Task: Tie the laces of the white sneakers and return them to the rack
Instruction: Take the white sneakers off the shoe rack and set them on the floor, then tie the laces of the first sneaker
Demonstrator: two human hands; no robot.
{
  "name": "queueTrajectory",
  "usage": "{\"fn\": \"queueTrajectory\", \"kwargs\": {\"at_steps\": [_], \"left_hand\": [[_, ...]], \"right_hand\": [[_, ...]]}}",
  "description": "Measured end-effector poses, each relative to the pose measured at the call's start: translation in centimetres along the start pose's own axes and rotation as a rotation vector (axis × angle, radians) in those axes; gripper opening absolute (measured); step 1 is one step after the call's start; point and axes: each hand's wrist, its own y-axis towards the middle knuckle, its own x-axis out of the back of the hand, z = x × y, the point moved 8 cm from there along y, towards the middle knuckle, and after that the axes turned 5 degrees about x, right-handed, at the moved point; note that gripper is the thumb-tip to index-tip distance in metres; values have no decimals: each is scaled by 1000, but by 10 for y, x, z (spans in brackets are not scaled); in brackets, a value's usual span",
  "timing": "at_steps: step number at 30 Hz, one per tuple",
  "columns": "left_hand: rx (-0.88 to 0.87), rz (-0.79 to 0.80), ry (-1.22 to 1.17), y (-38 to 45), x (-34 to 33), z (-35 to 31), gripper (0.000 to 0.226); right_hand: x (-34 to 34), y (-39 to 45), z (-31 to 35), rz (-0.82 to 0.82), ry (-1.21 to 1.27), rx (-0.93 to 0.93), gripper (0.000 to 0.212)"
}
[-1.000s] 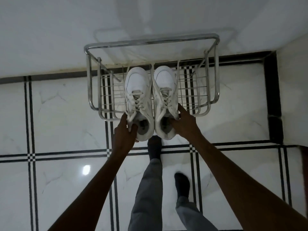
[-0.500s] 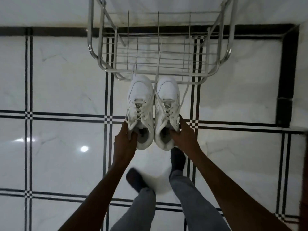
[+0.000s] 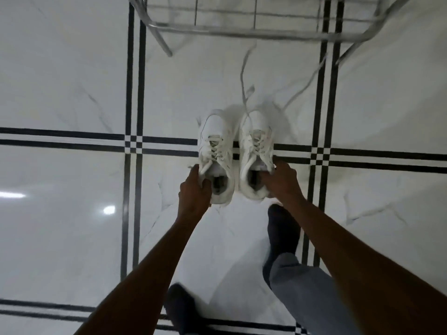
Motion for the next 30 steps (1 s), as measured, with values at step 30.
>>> {"fn": "queueTrajectory", "kwargs": {"at_steps": [30], "left_hand": [[-576, -245, -221, 70, 18, -2, 9]], "right_hand": [[-96, 50, 65, -322, 8, 614, 4]]}}
